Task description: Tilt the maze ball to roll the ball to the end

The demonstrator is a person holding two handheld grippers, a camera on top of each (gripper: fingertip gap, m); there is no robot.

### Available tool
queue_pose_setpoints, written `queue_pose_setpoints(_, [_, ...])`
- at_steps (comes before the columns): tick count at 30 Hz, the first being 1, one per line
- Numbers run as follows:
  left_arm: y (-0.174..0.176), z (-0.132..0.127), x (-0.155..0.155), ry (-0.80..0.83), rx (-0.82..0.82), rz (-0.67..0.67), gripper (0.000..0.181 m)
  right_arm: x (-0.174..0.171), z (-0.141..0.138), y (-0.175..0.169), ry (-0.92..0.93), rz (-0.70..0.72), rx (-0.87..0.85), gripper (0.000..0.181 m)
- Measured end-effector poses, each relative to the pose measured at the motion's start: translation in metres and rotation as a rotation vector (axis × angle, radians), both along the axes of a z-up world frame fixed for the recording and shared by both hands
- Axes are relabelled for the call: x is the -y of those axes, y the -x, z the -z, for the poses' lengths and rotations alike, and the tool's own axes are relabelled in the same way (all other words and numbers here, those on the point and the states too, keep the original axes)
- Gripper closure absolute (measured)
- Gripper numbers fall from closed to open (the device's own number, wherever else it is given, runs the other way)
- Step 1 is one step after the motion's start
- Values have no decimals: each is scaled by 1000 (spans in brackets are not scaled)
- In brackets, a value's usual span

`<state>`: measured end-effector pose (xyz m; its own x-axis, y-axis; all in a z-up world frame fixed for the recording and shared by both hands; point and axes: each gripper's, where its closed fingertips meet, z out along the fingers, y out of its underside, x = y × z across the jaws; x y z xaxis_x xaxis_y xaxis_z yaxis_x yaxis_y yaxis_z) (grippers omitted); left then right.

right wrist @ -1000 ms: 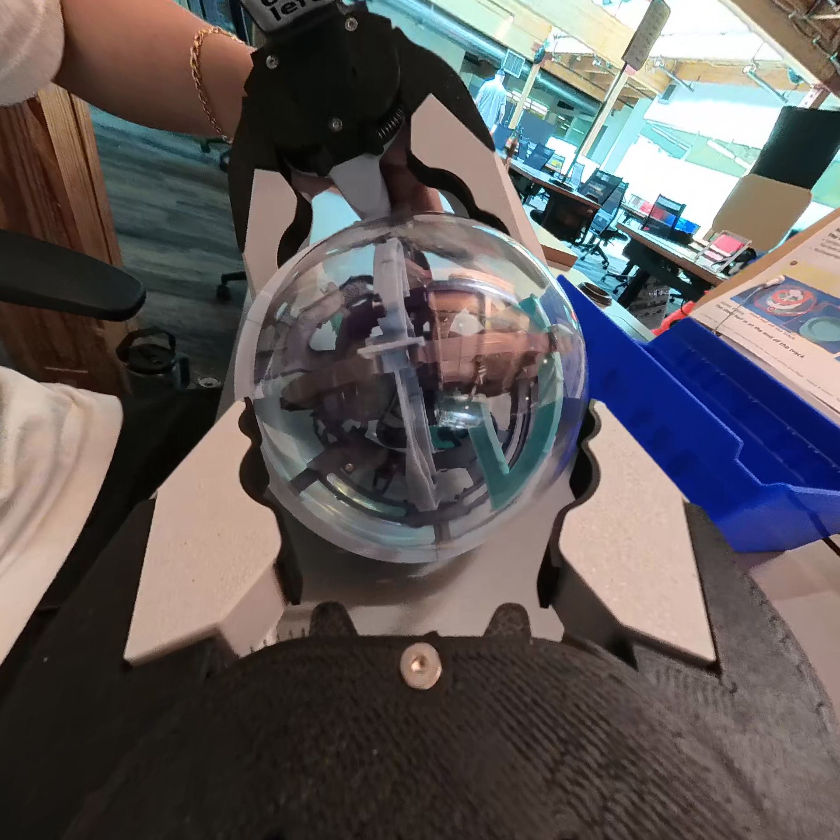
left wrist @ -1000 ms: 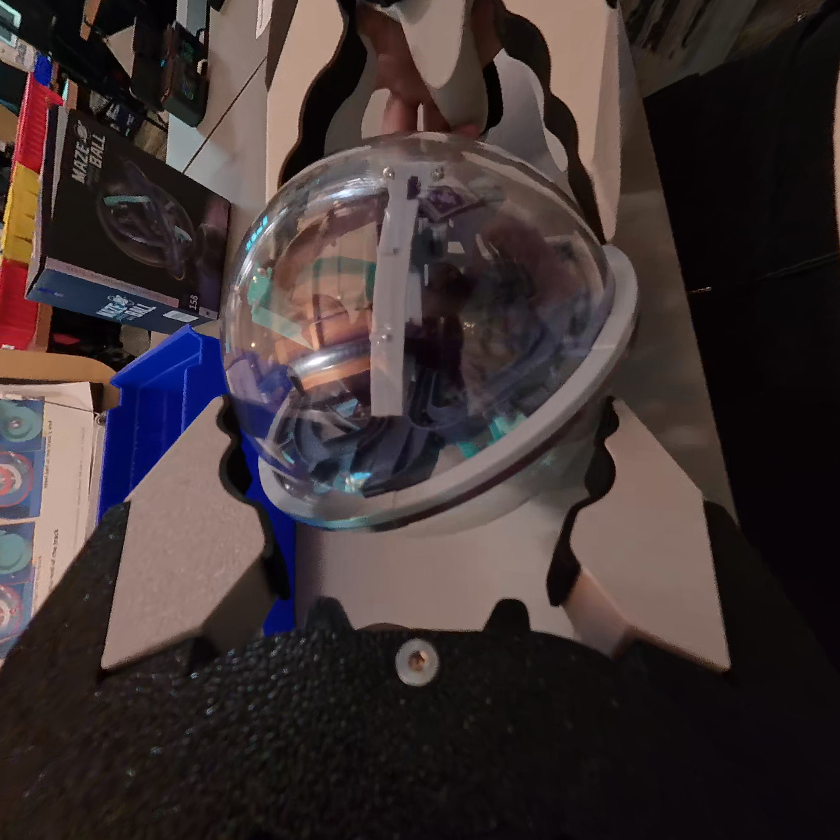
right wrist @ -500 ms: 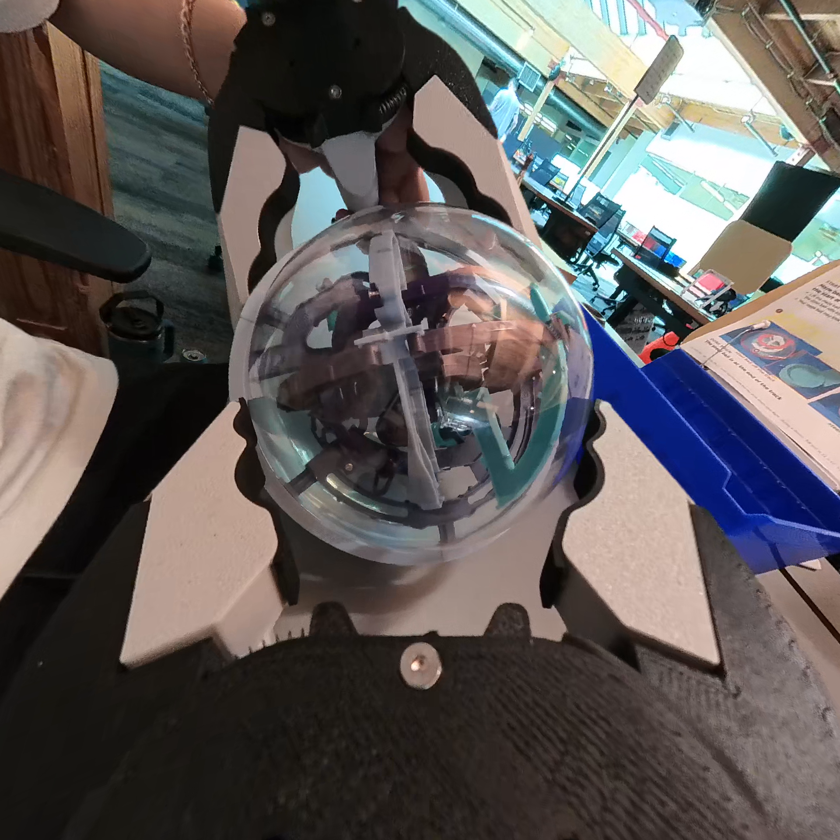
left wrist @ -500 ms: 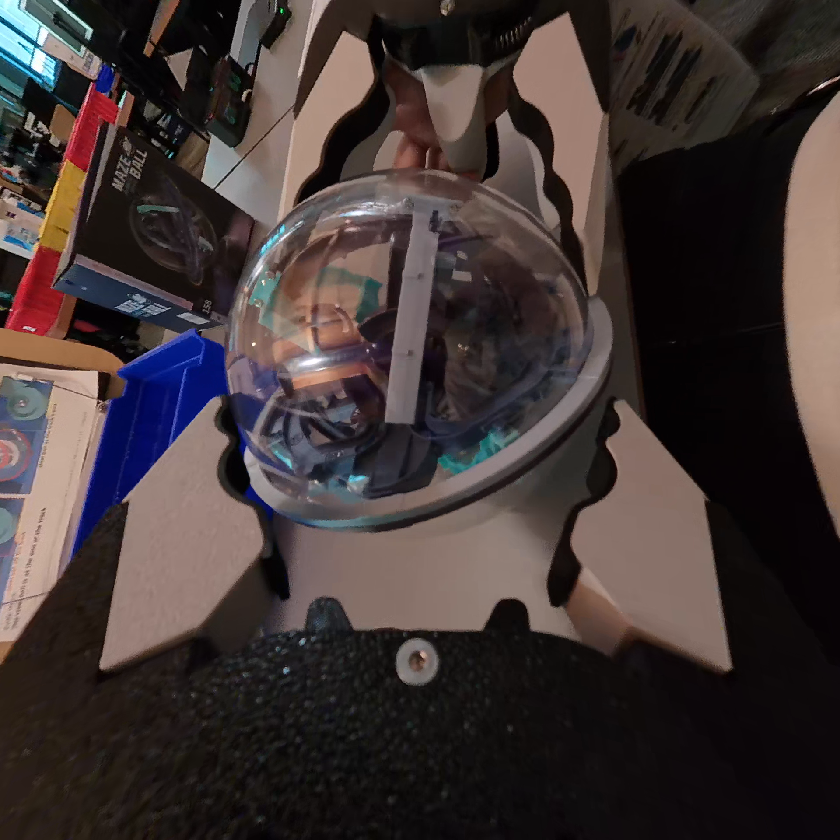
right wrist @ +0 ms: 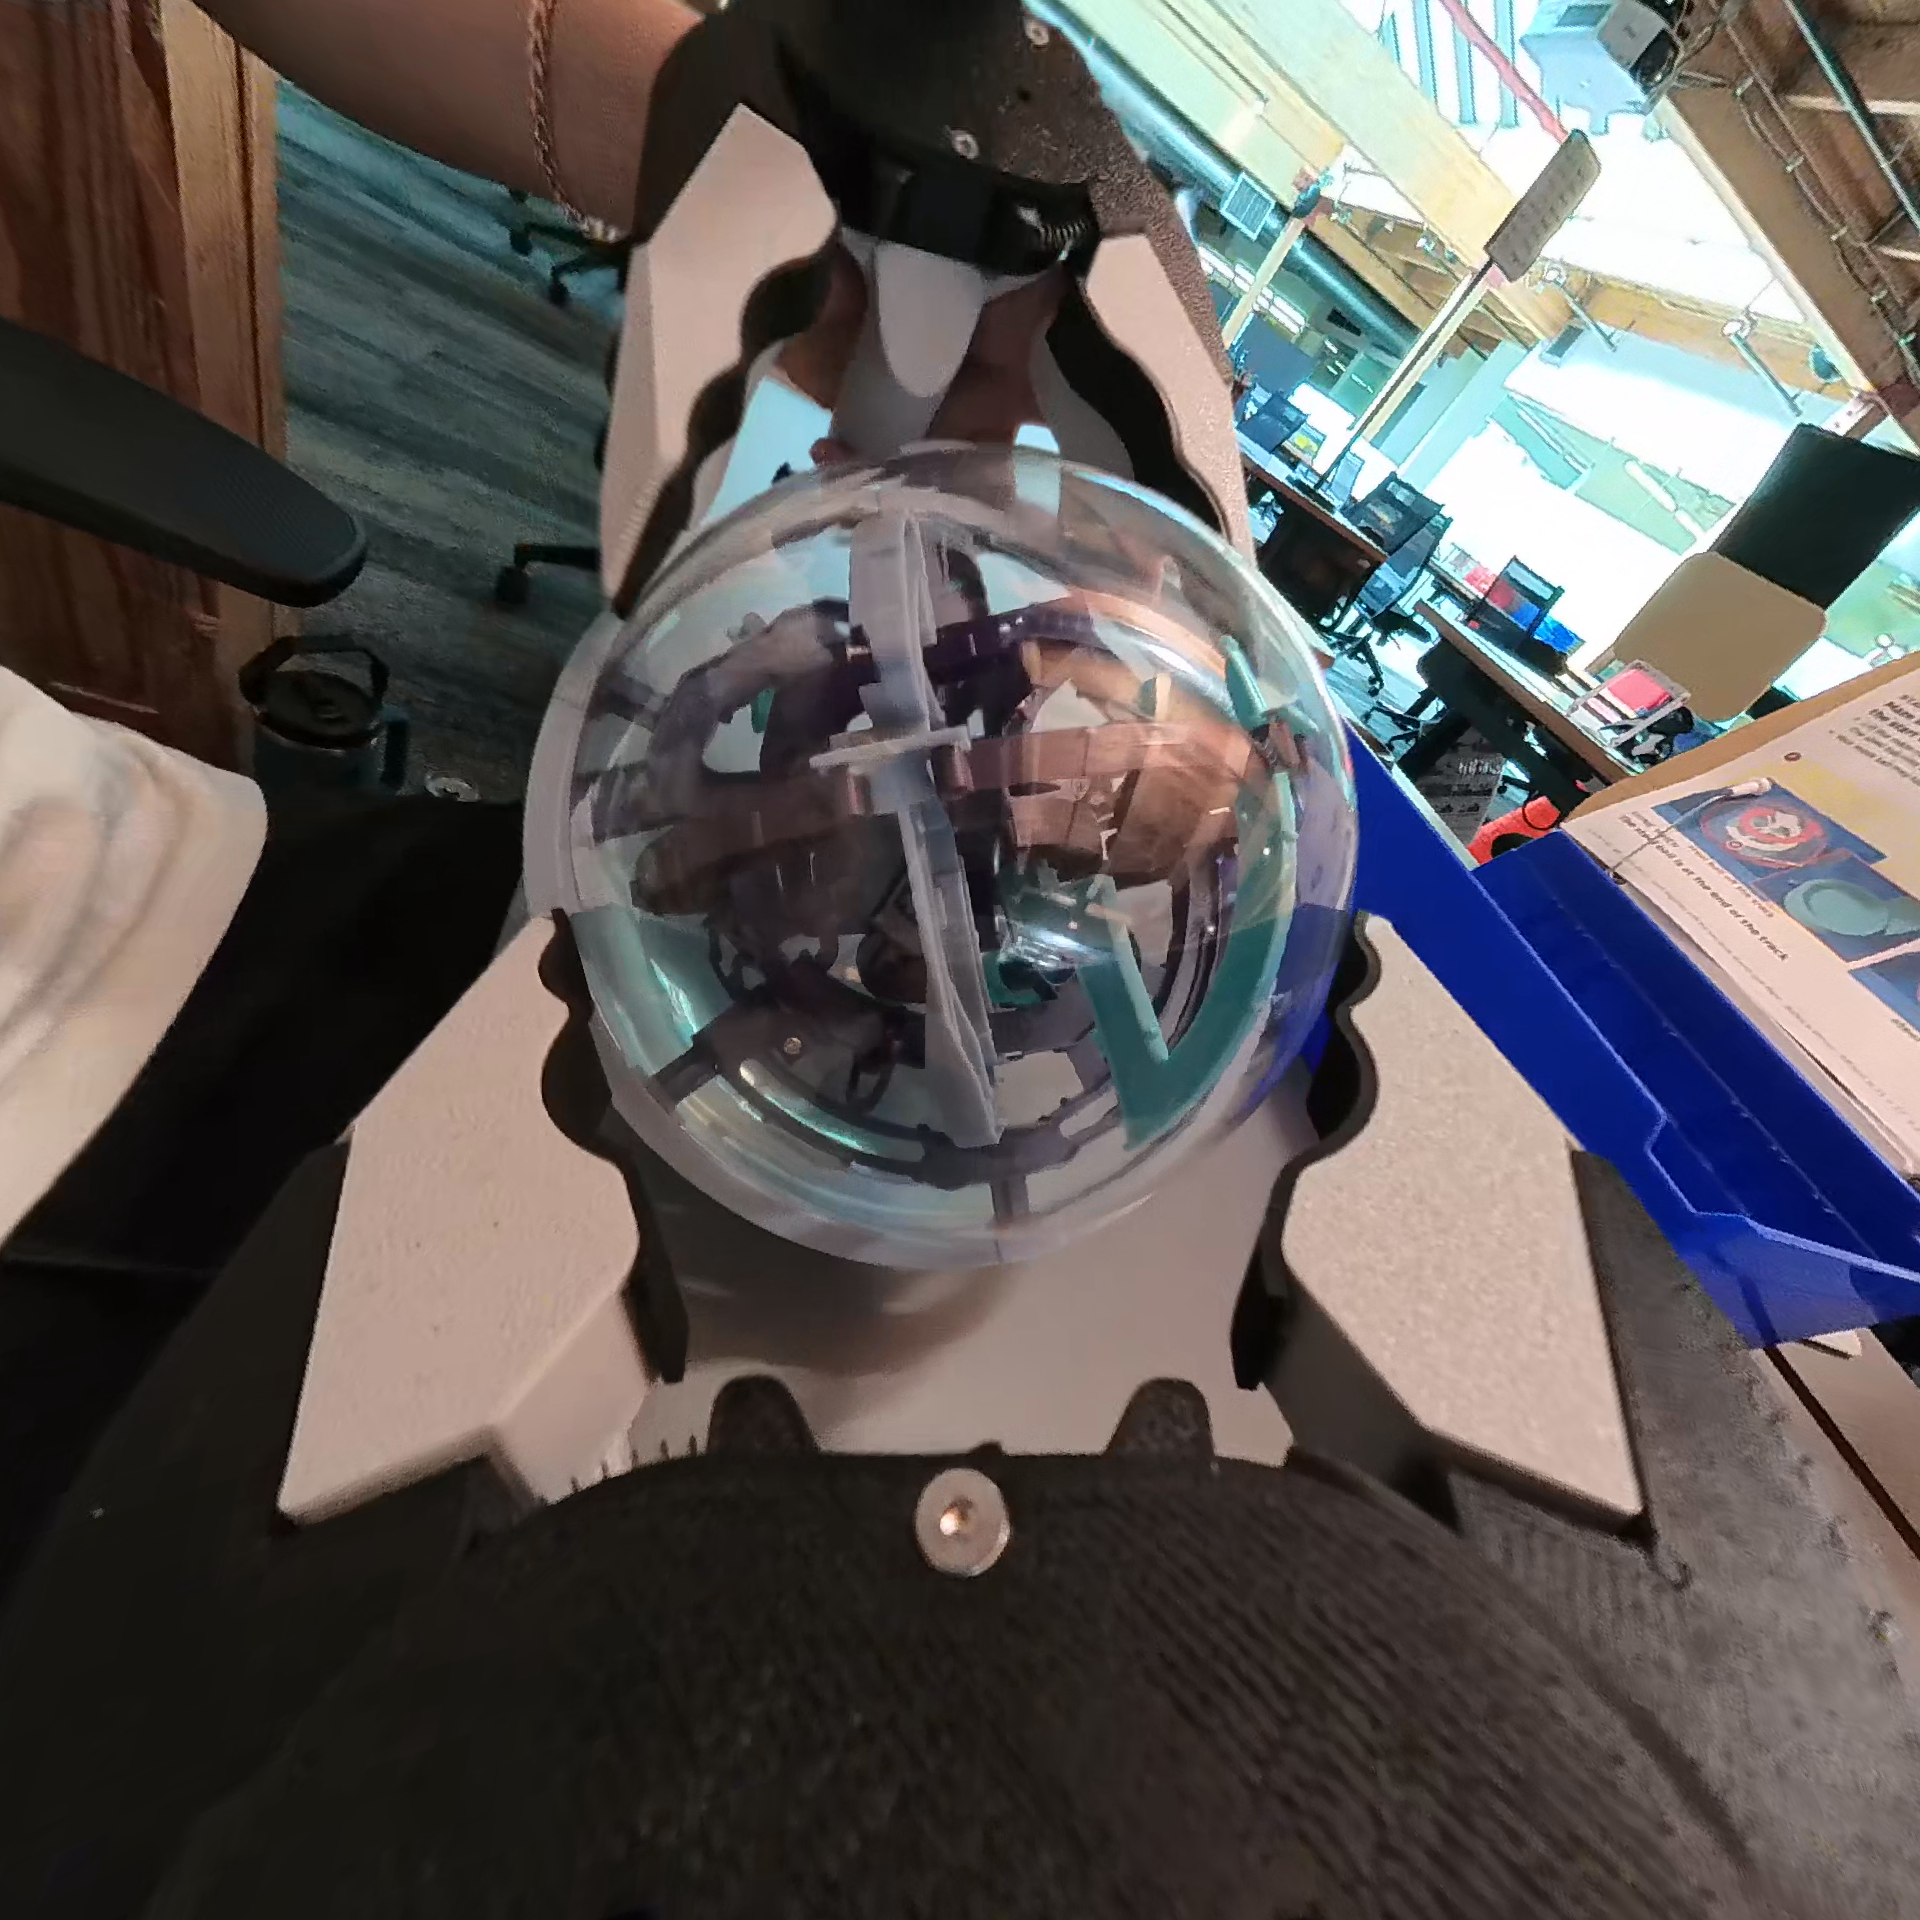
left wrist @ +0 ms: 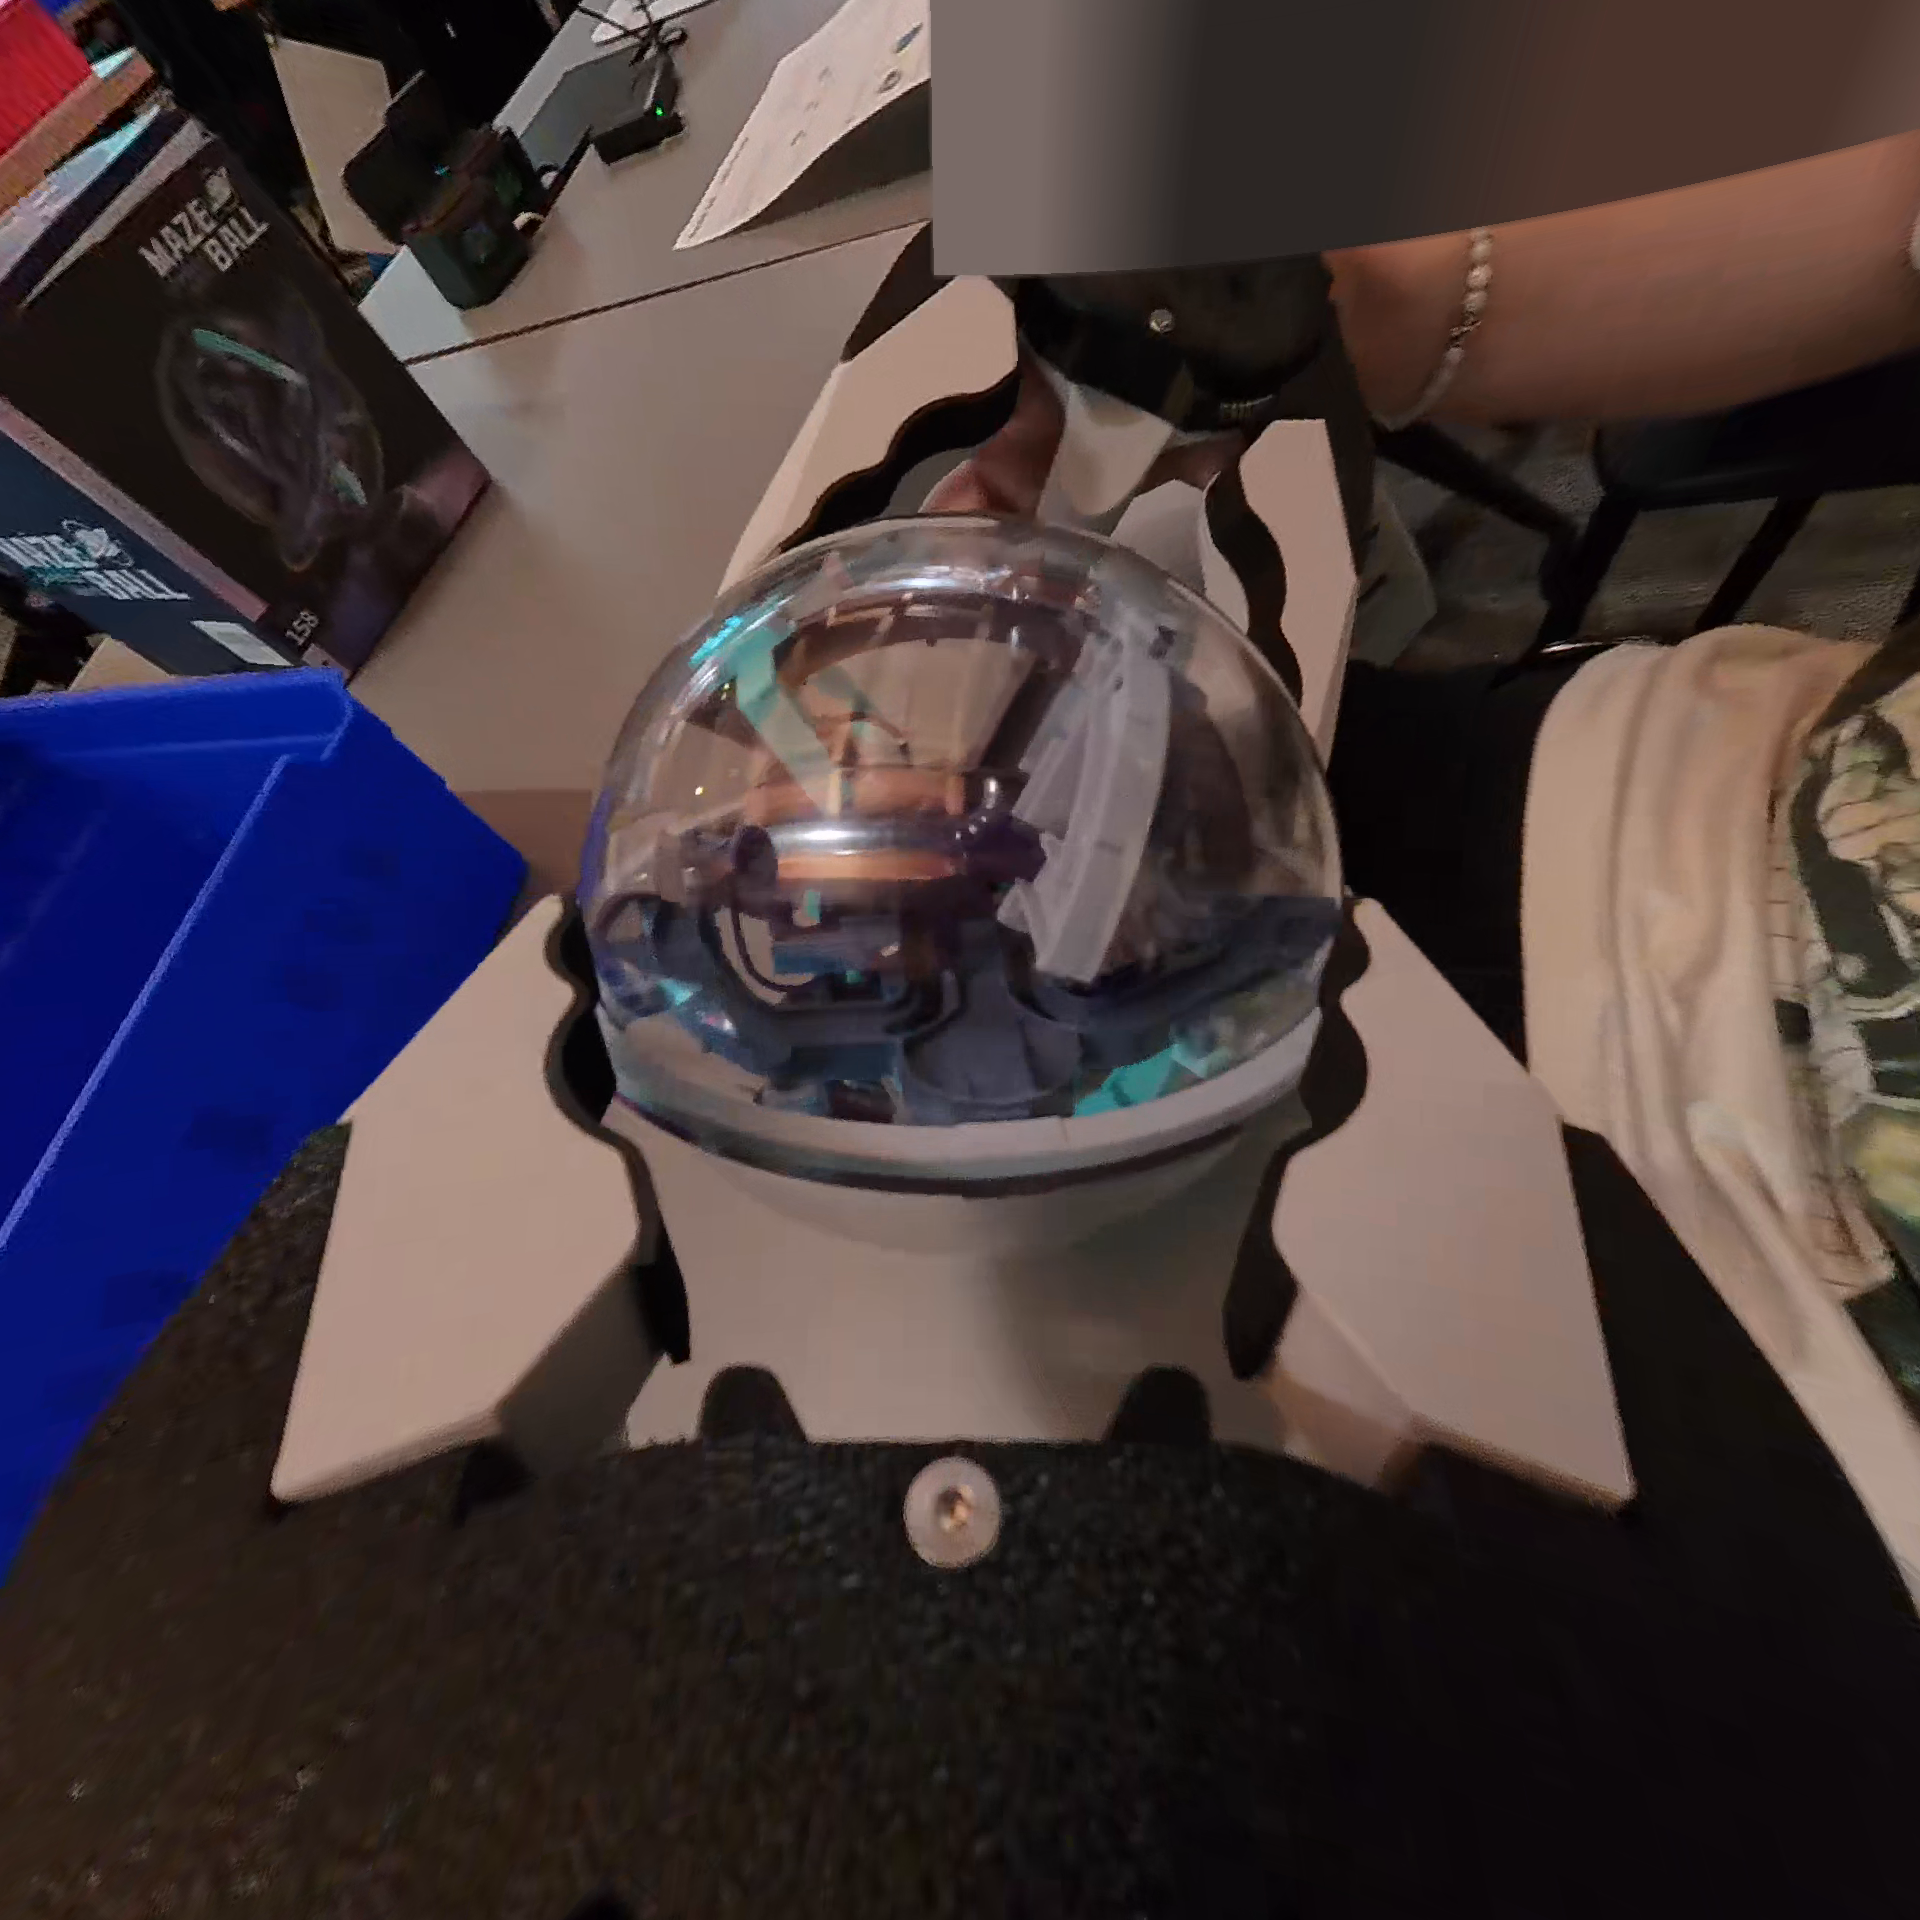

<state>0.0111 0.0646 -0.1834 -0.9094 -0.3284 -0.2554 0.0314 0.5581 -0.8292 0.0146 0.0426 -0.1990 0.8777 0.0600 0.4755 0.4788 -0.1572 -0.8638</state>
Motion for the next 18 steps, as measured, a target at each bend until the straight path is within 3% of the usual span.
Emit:
queue_pose_setpoints(6, [-13,18,-4,-64,-24,-61,31,-1,4,-8,16,33,1,49])
queue_pose_setpoints(18, [-17,20,-5,55,-112,-177,31,-4,-19,1,-96,32,-214,48])
